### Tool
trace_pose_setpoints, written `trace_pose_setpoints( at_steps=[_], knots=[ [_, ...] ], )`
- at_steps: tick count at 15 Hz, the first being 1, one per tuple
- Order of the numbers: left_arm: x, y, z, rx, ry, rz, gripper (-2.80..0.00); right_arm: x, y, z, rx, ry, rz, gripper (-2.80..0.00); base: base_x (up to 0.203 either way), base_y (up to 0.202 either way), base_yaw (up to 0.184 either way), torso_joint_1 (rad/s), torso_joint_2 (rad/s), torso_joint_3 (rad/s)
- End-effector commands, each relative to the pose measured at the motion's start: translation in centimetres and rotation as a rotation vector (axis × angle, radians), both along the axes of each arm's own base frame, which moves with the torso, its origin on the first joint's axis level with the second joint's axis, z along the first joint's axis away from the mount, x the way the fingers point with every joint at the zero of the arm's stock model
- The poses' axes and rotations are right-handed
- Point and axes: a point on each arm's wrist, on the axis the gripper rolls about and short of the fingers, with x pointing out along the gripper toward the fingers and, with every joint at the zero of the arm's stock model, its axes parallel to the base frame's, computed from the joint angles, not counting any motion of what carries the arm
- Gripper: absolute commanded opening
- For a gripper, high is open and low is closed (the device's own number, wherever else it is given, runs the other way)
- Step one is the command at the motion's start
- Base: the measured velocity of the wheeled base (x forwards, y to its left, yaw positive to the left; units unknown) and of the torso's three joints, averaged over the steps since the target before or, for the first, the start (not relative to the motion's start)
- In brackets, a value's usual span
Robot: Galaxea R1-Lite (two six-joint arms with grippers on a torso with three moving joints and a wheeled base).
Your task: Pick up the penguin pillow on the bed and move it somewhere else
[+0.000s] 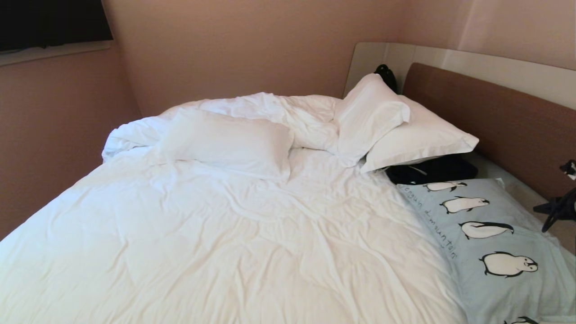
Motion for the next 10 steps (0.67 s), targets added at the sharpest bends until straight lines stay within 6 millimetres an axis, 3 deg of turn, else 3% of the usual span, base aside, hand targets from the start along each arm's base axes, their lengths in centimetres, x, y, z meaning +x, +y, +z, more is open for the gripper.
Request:
trace_pose_setpoints(
  at_steps=[1, 2, 3, 4, 10],
  knots=[
    [0.0, 0.0, 0.0, -0.001, 0.0, 0.0, -2.8, -1.6, 1.7, 5.3, 0.087, -0.167, -0.002, 0.0, 0.0, 0.0, 0.0, 0.0, 0.0, 0.0],
    [0.0, 0.0, 0.0, -0.001, -0.001, 0.0, -2.8, -2.2, 2.4, 6.9, 0.152, -0.23, 0.018, 0.0, 0.0, 0.0, 0.0, 0.0, 0.0, 0.0],
    [0.0, 0.0, 0.0, -0.001, -0.001, 0.0, -2.8, -2.7, 3.0, 8.1, 0.231, -0.285, 0.038, -0.69, 0.0, 0.0, 0.0, 0.0, 0.0, 0.0],
    [0.0, 0.0, 0.0, -0.001, -0.001, 0.0, -2.8, -2.7, 3.5, 8.8, 0.294, -0.317, 0.054, -2.8, 0.0, 0.0, 0.0, 0.0, 0.0, 0.0],
    [0.0, 0.0, 0.0, -0.001, 0.0, 0.0, -2.8, -1.7, 7.5, 10.8, 0.41, -0.334, 0.107, -2.8, 0.0, 0.0, 0.0, 0.0, 0.0, 0.0]
  ],
)
